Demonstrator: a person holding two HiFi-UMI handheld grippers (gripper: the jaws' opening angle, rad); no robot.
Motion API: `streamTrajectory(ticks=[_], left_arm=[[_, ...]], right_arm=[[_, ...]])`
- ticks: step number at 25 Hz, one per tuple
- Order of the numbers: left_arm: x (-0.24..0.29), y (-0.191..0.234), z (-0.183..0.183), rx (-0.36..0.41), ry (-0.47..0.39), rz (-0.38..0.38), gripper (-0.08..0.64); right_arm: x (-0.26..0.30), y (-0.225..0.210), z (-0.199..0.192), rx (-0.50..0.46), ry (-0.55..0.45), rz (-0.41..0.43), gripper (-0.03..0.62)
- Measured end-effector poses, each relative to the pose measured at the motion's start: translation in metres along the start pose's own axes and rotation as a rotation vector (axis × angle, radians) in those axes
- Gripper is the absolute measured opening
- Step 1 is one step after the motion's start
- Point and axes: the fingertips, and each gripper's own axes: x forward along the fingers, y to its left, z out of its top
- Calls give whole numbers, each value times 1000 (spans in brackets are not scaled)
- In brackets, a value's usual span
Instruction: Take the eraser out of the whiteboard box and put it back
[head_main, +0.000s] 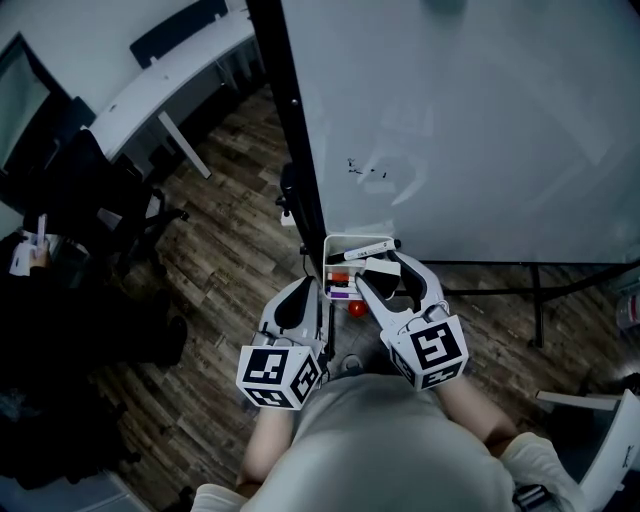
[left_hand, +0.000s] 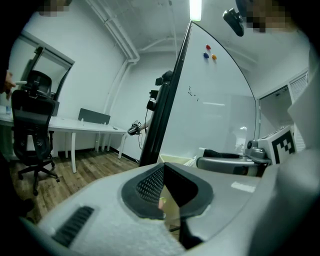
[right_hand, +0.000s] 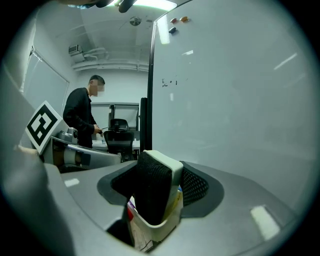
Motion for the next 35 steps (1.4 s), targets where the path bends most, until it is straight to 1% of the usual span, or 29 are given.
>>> streamTrajectory(ticks=[7,20,25,35], left_arm=[[4,2,1,3,2,-7,2],[5,-2,2,10,2,-17,2],[4,-5,2,11,0,-22,2],[-2,-12,0,20,-3,-30,2]], right_arm=[[2,1,-12,6,27,1,252],[2,2,-12,19,28,20,268],[-2,-1,-2,12,-3,6,279],[-15,-1,14,14,-56,-5,279]])
